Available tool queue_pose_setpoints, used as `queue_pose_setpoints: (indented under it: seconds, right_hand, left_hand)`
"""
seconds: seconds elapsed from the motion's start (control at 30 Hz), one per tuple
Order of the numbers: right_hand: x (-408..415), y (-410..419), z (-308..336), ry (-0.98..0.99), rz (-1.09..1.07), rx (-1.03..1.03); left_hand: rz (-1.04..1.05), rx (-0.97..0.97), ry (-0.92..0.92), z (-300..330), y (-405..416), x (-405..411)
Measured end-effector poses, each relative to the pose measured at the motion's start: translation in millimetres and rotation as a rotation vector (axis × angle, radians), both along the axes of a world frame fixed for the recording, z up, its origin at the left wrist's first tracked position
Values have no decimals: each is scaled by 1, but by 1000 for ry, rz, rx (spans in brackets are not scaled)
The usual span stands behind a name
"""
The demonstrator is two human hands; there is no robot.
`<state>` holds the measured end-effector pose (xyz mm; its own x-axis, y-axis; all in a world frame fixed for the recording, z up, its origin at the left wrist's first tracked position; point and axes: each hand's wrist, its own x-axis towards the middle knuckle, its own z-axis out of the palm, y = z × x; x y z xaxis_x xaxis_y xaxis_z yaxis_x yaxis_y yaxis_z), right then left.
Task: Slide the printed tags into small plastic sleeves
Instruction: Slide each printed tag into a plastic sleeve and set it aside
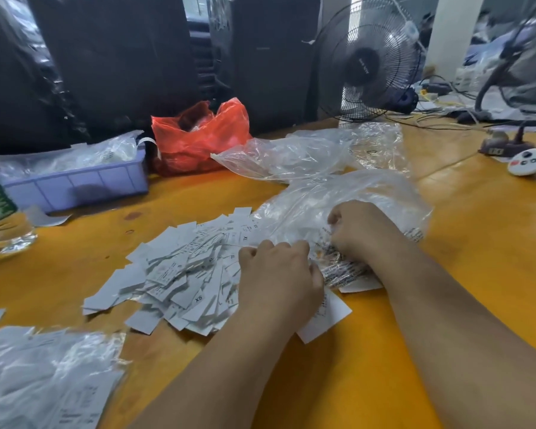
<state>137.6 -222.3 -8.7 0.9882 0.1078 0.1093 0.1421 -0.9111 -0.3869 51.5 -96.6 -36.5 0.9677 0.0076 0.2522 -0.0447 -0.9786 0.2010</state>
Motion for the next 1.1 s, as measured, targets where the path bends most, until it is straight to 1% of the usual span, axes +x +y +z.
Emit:
queue_pose_setpoints:
  seconds: [0.13, 0.3, 0.43, 0.57, 0.67, 0.8, 0.87, 0.93, 1.03, 1.1]
  right_hand:
    - [0, 1, 1, -73, -1, 59]
    - [-3, 3, 12, -241, 24, 199]
    - [-10, 4, 20, -334, 24, 285]
    - [-17, 5, 21, -386, 70, 361]
    - [-18, 5, 19, -334, 72, 367]
    - [-17, 1, 20, -277, 63, 380]
    - [-19, 0, 24, -308, 79, 392]
    - [-21, -1, 29, -346, 105, 423]
    - [-22, -1, 33, -370, 136, 457]
    - [-16, -4, 32, -360, 93, 406]
  left_hand:
    - [10, -44, -63, 2, 2, -2]
    - [35, -171, -219, 15, 9, -10]
    - [111, -253, -307, 29, 27, -30]
    - [226, -168, -224, 26, 52, -65]
    - [325, -211, -162, 20, 65, -90]
    - [380, -323, -193, 14, 73, -111]
    - [380, -365, -214, 14, 74, -115]
    - [357, -367, -234, 16, 75, -117]
    - [284, -304, -240, 18, 81, -126]
    - [232, -254, -227, 15, 88, -135]
